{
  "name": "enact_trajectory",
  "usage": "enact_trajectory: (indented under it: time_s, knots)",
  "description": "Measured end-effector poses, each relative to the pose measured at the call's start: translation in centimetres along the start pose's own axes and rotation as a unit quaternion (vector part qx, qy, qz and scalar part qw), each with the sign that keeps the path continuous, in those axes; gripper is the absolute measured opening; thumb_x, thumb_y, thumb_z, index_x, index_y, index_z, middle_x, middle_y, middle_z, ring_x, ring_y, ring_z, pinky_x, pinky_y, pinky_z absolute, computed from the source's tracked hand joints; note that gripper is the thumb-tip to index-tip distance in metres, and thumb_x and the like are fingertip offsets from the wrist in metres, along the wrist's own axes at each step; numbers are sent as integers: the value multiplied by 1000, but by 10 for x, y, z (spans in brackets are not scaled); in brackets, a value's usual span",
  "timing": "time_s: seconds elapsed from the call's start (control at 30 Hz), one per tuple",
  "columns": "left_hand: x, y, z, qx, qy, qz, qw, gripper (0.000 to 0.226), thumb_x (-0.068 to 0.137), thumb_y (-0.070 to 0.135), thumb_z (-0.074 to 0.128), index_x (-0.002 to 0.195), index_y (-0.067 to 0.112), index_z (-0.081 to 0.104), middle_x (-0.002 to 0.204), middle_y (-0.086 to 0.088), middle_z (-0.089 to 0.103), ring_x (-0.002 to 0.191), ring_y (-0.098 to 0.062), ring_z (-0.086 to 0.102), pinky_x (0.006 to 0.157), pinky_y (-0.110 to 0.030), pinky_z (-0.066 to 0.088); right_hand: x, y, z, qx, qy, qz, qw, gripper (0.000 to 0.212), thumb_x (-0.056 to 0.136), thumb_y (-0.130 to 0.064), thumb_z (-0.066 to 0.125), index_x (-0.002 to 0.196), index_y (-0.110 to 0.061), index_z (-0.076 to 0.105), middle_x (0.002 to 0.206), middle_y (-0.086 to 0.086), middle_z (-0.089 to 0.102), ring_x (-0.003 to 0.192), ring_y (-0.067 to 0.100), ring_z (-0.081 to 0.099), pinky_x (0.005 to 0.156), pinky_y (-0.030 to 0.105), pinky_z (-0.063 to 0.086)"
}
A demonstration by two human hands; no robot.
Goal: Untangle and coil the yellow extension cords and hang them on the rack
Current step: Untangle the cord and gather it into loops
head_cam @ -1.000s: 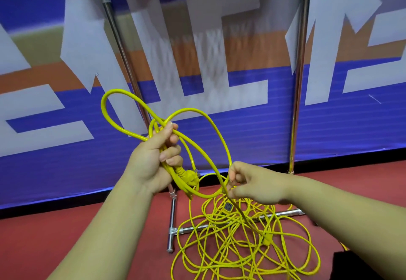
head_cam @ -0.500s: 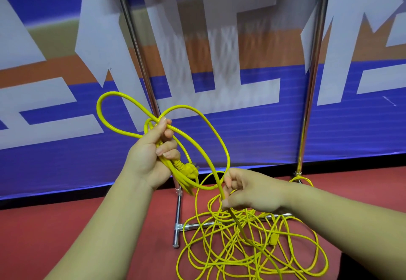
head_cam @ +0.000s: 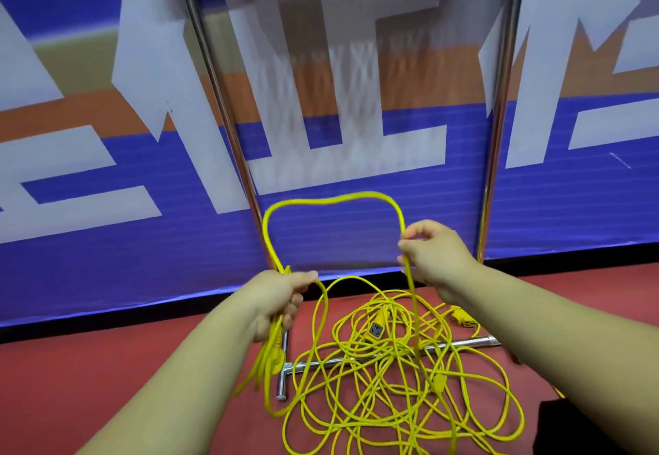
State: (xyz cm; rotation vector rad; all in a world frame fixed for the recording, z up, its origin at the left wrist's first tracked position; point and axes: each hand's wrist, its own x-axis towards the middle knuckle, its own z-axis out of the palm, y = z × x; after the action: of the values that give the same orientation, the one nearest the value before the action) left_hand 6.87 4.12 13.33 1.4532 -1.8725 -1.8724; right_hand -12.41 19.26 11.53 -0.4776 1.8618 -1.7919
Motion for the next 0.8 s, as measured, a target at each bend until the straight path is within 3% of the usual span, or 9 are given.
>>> enact_trajectory:
  time_s: [0.1, 0.2, 0.3, 0.43, 0.53, 0.67, 0.73, 0.8]
  knots:
    - [-7, 14, -1, -101, -29, 8, 994, 32, 96, 40, 56, 74, 18, 48, 52, 4, 34, 33, -7, 25, 37, -15, 24, 16, 24, -20, -165, -25, 57, 984, 15, 90, 0, 60, 88, -15, 61, 70, 7, 59, 56, 17, 57, 50, 22, 45]
    - [-19, 31, -9, -230, -78, 49, 969, 32, 94, 38, 44, 69, 18, 47, 54, 4, 33, 32, -8, 26, 36, -15, 25, 20, 31, -30, -404, -111, 11, 908, 12, 87, -9, 64, 80, -19, 66, 78, 6, 65, 66, 15, 57, 57, 19, 45]
    - [-28, 40, -15, -318, -109, 106, 936, 32, 97, 34, 42, 70, 19, 47, 52, 6, 33, 32, -6, 28, 34, -16, 24, 11, 31, -21, -516, -170, -75, 836, 13, 87, -14, 62, 79, -11, 72, 83, 15, 73, 69, 24, 64, 63, 24, 49]
    - [-32, 44, -13, -384, -105, 179, 900, 34, 103, 36, 44, 73, 21, 48, 54, 7, 34, 35, -3, 29, 35, -16, 27, -14, 26, -13, -531, -328, -118, 772, 11, 84, -15, 64, 79, -20, 73, 81, 1, 75, 75, 21, 70, 72, 33, 58]
    - [-30, 43, -10, -371, -66, 215, 901, 31, 104, 37, 46, 78, 22, 48, 57, 7, 38, 39, -5, 32, 38, -17, 32, -36, 12, -7, -516, -402, -145, 742, 12, 85, -14, 66, 92, -18, 74, 76, -10, 68, 66, 1, 59, 65, 18, 48]
    - [-26, 39, -1, -304, -15, 251, 919, 28, 105, 31, 47, 79, 21, 45, 60, 3, 45, 44, -9, 38, 44, -22, 39, -57, -13, -5, -490, -415, -227, 732, 23, 82, -14, 68, 103, -21, 73, 81, -11, 64, 71, -1, 57, 68, 15, 46]
    - [-25, 35, 5, -246, 6, 264, 933, 28, 106, 27, 47, 79, 16, 46, 62, -2, 48, 45, -13, 41, 45, -25, 41, -63, -24, -7, -468, -402, -255, 744, 25, 84, -11, 66, 106, -21, 74, 79, -13, 63, 68, -7, 56, 62, 6, 37]
    - [-25, 29, 11, -180, 19, 268, 946, 26, 106, 25, 47, 87, 8, 48, 64, -7, 49, 45, -16, 48, 44, -27, 45, -63, -31, -11, -433, -360, -297, 771, 24, 89, -15, 67, 110, -24, 75, 90, -13, 68, 79, -5, 60, 68, 7, 40]
